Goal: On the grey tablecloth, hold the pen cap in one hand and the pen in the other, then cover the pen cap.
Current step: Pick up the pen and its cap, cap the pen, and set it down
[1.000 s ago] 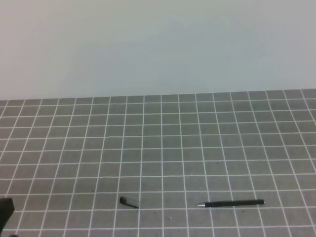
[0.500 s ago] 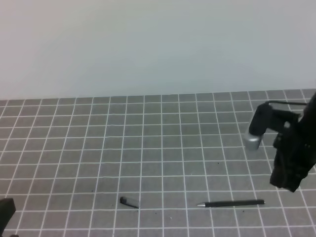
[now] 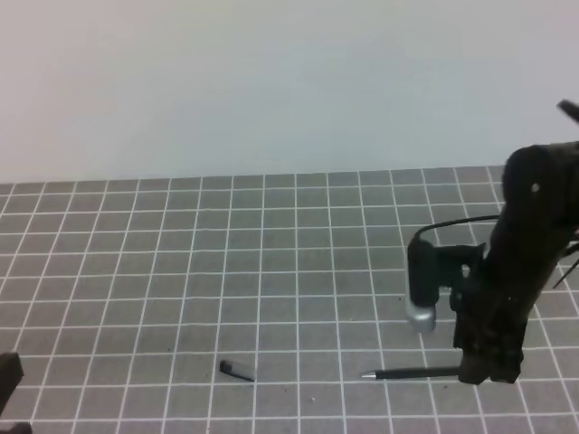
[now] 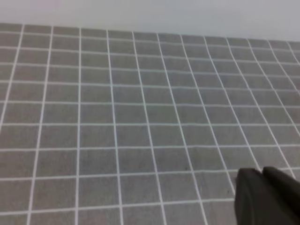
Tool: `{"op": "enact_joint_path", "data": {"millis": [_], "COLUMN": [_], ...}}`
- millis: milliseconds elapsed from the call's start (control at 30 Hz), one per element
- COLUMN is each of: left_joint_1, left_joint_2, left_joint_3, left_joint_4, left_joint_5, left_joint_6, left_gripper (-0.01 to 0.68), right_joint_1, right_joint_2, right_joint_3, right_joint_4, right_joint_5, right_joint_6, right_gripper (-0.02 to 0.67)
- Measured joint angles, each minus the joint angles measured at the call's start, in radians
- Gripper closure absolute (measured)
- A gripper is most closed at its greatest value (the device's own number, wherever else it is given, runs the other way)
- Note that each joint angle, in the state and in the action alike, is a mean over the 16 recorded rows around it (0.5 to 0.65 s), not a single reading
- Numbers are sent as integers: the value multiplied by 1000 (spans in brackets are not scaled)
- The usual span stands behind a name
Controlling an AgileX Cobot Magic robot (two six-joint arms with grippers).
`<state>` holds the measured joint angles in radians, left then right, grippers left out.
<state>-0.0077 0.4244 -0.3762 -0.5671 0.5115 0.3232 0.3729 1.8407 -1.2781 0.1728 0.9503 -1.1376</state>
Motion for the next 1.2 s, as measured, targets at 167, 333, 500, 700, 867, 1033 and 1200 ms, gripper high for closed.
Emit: {"op": "enact_joint_path", "data": {"millis": [167, 333, 500, 700, 867, 1033, 1200], "left_joint_1": [0, 0, 0, 0, 0, 0, 0], "left_joint_2": [0, 0, 0, 0, 0, 0, 4], "left_joint_3": [0, 2, 9, 18, 24, 24, 18], "left_joint_4": [-2, -6, -19, -38, -51, -58, -75], "left_joint_5": [-18, -29, -39, -51, -67, -72, -47], "left_joint_6": [0, 0, 1, 1, 2, 2, 11], "left_gripper": [673, 673, 673, 673, 673, 673, 673], "right_joint_1": [33, 47, 48, 48, 48, 48, 48], "right_joint_2": [28, 62, 96, 122, 130, 133, 138], "right_joint_3": [-1, -1, -3, -7, -10, -14, -32], "right_joint_4": [-59, -117, -140, -160, -169, -172, -168], "right_joint_5": [-32, -64, -81, -101, -112, -116, -93], "right_joint_6": [-42, -46, -44, -42, -41, -40, -26], "right_gripper": [254, 227, 255, 344, 453, 535, 578]}}
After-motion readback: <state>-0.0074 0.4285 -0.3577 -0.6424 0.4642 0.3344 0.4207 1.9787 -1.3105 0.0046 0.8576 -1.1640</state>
